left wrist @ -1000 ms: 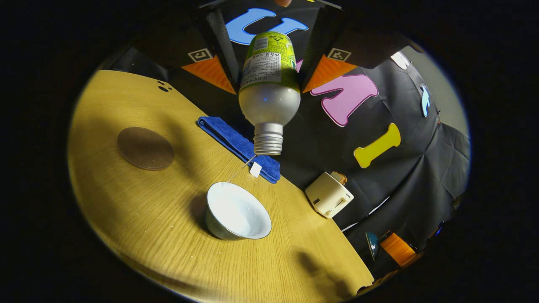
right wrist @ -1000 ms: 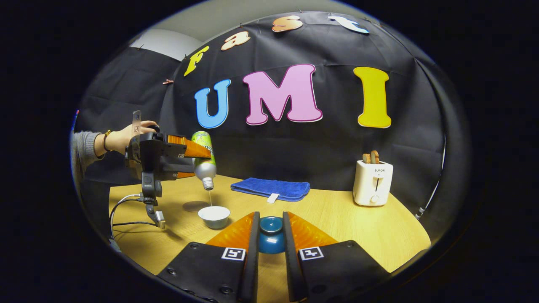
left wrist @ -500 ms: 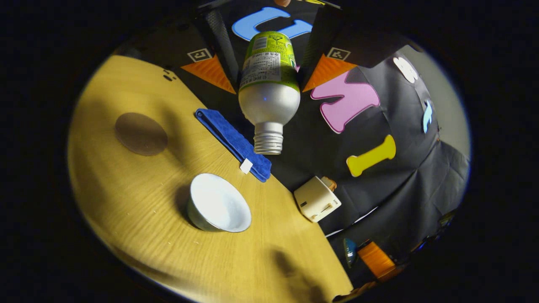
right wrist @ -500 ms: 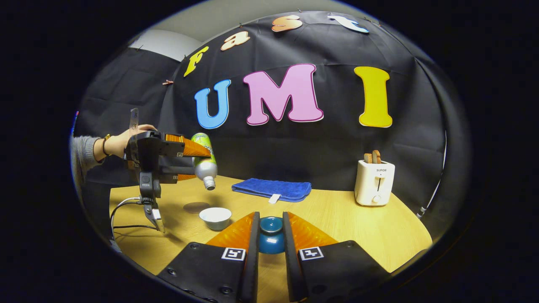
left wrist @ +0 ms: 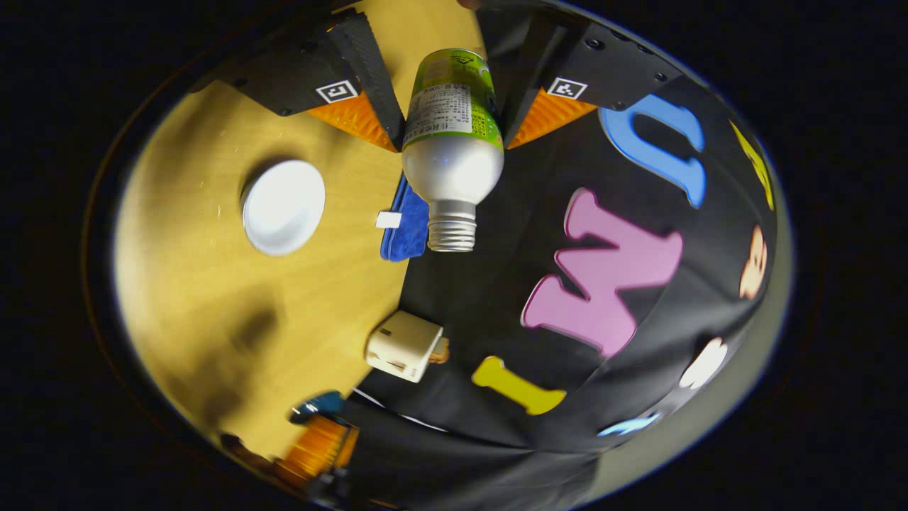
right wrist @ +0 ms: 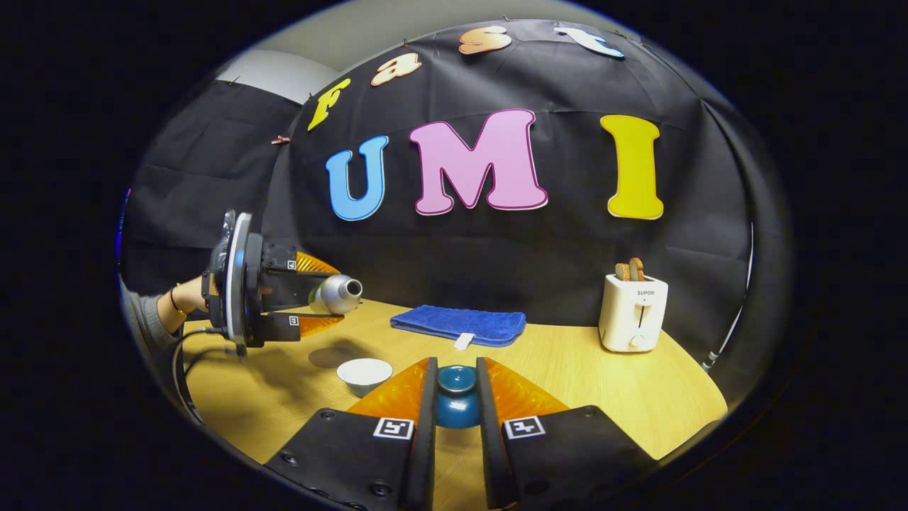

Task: Open the teacup lid with one hand, grasp the water bottle and pour water into the teacup with the other hand; after pouring, place the water bottle on the coaster and then close the teacup lid.

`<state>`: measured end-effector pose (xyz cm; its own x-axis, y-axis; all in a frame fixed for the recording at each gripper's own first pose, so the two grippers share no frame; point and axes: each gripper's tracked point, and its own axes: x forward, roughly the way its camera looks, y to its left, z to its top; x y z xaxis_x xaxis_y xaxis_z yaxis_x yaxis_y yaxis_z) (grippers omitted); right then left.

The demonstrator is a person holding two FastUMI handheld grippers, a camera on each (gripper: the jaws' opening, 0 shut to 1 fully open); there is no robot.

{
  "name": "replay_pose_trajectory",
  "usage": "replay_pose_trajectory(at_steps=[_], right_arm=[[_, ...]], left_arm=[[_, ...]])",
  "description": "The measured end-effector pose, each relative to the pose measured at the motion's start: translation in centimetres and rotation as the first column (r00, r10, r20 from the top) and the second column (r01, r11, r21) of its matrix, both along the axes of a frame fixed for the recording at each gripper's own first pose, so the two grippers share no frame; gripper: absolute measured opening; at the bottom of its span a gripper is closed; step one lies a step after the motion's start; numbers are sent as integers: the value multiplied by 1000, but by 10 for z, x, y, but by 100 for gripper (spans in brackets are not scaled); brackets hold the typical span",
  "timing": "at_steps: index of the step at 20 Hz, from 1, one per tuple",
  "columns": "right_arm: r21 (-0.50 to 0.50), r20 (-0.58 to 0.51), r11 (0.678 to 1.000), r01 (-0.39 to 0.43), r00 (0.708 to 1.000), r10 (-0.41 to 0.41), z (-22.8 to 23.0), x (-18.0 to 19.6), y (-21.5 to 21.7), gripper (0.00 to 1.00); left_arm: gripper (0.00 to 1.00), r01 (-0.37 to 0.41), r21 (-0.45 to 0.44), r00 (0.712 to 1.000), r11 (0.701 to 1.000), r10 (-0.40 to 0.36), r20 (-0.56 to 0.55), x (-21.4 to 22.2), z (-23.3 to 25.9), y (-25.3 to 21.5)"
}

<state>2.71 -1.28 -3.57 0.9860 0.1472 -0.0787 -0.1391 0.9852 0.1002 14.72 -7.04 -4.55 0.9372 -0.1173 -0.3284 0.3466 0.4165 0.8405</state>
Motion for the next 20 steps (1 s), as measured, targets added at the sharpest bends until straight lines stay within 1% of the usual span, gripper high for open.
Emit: replay_pose_trajectory(at_steps=[1,3,6,10,11,15,16,17,18,19,20], right_arm=[[-4,1,1000,-1,1000,1,1,1,1,31],[-12,1,1000,-2,1000,2,2,2,3,31],[-7,-1,1000,-3,1000,3,3,5,4,31],[-2,-11,1000,-11,1000,11,-2,8,10,31],[-4,-13,1000,-14,1000,14,-1,8,12,31],[-13,-15,1000,-17,1000,17,0,9,15,31],[-15,-15,1000,-16,1000,16,1,8,15,27],[-17,-15,1000,-17,1000,16,1,9,16,31],[-18,-13,1000,-16,1000,15,2,9,16,31],[-20,-14,1000,-17,1000,16,2,8,17,31],[-21,-15,1000,-18,1000,18,2,9,18,31]], left_arm=[[81,-26,-113,999,993,22,-38,2,-3,-1],[81,-68,-254,997,965,55,-59,7,-8,0],[81,-117,-401,993,909,103,-58,11,-17,1],[82,-157,-544,987,824,156,-48,15,-19,4],[82,-163,-583,984,796,170,-43,15,-18,3],[81,-186,-724,972,664,232,-37,24,-17,3],[81,-198,-749,969,632,241,-53,26,-19,3],[81,-217,-769,965,601,251,-77,26,-24,4],[81,-237,-783,961,575,259,-100,25,-28,4],[82,-255,-791,957,555,264,-124,25,-32,4],[82,-266,-797,953,543,270,-135,23,-32,4]])
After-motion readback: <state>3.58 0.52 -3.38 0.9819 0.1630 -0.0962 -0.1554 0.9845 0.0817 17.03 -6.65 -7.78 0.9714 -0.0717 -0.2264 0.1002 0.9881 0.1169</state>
